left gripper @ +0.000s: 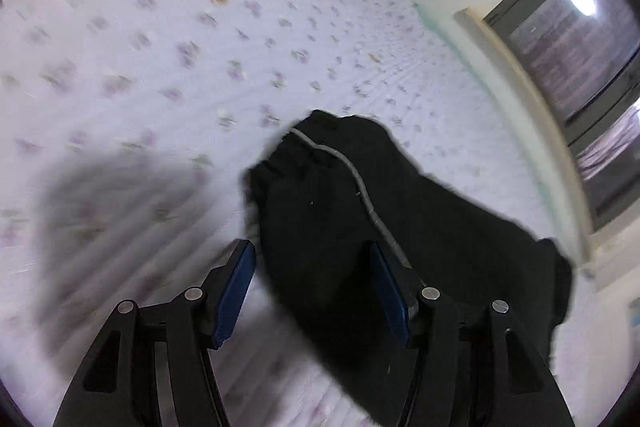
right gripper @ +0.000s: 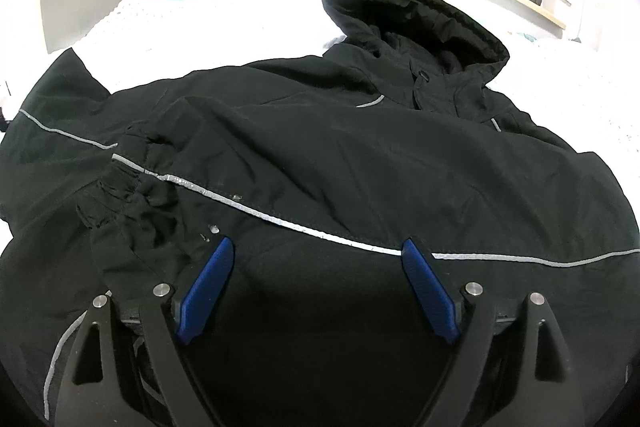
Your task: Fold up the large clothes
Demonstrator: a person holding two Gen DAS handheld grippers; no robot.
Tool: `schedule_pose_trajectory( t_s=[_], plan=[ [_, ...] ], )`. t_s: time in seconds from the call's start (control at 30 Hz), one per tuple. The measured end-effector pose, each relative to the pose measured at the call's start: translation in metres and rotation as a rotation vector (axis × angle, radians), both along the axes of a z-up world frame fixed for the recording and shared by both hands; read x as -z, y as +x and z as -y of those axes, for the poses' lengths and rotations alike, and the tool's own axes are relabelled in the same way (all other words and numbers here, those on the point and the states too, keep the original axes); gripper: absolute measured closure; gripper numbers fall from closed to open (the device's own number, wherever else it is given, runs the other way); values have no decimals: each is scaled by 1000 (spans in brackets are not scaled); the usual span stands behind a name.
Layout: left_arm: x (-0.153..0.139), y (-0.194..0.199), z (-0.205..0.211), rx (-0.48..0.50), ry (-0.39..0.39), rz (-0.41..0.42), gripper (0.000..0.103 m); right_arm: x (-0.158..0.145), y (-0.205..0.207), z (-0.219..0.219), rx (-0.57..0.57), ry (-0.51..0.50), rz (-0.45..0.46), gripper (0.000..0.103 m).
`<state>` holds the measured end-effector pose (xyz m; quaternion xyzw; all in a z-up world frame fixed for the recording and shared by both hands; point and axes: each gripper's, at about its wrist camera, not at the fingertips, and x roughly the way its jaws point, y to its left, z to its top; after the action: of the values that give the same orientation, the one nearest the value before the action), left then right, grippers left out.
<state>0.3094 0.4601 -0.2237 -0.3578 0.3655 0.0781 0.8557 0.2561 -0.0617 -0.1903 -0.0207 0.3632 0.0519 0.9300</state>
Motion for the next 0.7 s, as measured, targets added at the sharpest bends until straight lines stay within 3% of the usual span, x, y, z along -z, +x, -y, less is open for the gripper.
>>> schedule_pose_trajectory(
  t_s=[0.1, 0.2, 0.23, 0.27, 0.3, 0.47, 0.57, 0.63, 0.7],
  plan=[
    [5, 5, 3, 12, -45, 46, 35, 0, -2, -1, 2, -12, 9, 14],
    [2, 6, 11, 18, -19, 43, 39, 0, -2, -1, 3, -15, 11, 14],
    [-2, 5, 13, 17, -2, 49, 49, 0, -2, -1, 2, -15, 11, 14],
    [-6, 3, 15, 17, 13, 58, 74, 0, -2, -2, 2, -16, 11, 14],
    [-12, -1, 18, 13, 33, 70, 81, 0, -2, -1, 2, -15, 11, 14],
    [-53, -41, 23, -70, 217, 112, 85, 0, -2, -2, 3, -16, 12, 14],
    [-58, -46, 24, -134, 291, 35, 85, 0, -2, -2, 2, -16, 11, 14],
    [-53, -40, 33, -124, 364, -46, 85, 0, -1, -2, 4, -15, 11, 14],
    [-50, -41, 40, -107, 406, -64, 85, -1, -1, -2, 4, -15, 11, 14]
  ],
)
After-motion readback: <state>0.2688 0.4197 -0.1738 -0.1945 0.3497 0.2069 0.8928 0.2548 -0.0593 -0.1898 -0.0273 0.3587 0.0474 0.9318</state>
